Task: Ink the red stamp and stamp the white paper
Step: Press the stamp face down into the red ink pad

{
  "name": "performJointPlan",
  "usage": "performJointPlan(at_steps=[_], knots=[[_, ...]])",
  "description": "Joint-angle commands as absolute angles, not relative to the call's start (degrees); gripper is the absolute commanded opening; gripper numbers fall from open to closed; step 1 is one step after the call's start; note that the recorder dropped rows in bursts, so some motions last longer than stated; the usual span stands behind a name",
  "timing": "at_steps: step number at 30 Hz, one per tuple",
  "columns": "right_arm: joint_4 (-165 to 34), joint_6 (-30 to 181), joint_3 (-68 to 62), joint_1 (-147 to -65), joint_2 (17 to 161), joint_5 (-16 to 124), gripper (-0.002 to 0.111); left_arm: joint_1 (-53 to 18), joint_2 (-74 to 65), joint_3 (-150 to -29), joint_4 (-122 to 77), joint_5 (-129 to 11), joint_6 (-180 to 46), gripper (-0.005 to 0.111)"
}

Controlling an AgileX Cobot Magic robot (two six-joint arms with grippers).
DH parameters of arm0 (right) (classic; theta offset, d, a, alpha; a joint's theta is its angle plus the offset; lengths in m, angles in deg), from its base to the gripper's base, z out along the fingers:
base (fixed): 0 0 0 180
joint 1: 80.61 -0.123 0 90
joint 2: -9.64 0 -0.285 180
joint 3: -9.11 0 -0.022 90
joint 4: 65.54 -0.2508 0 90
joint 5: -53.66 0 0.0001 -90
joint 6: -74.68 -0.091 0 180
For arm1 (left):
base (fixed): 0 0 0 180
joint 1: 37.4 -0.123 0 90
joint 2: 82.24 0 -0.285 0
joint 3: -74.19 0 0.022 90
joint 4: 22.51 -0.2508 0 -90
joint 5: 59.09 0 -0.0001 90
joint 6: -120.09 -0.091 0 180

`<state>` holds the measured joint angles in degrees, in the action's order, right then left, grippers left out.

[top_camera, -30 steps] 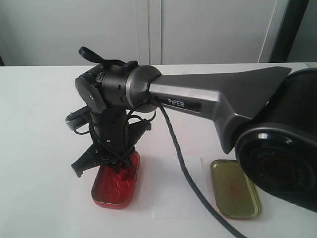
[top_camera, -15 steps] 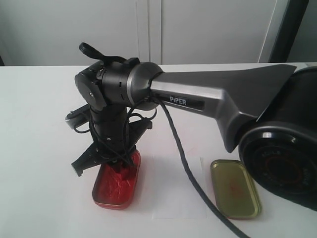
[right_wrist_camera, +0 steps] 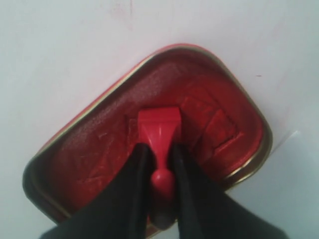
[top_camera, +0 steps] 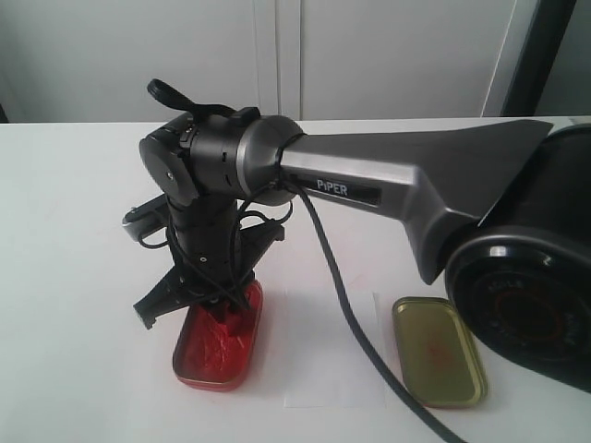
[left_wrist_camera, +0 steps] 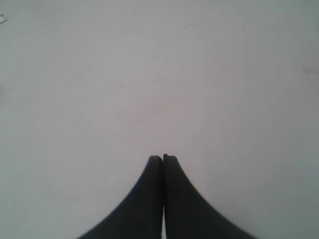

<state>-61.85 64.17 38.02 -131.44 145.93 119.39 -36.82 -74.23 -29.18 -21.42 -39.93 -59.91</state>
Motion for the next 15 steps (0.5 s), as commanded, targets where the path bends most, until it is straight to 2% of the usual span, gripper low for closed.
performJointPlan(at_steps=[1, 15], knots=[[-61.73, 63.92, 38.04, -131.49, 144.75, 119.87, 0.000, -36.66, -74.46, -28.59, -21.28, -39.39, -59.91, 0.000], [-61.51, 63.92, 38.04, -131.49, 141.96, 119.54, 0.000, -36.66, -74.46, -28.59, -21.28, -39.39, -59.91, 0.000]])
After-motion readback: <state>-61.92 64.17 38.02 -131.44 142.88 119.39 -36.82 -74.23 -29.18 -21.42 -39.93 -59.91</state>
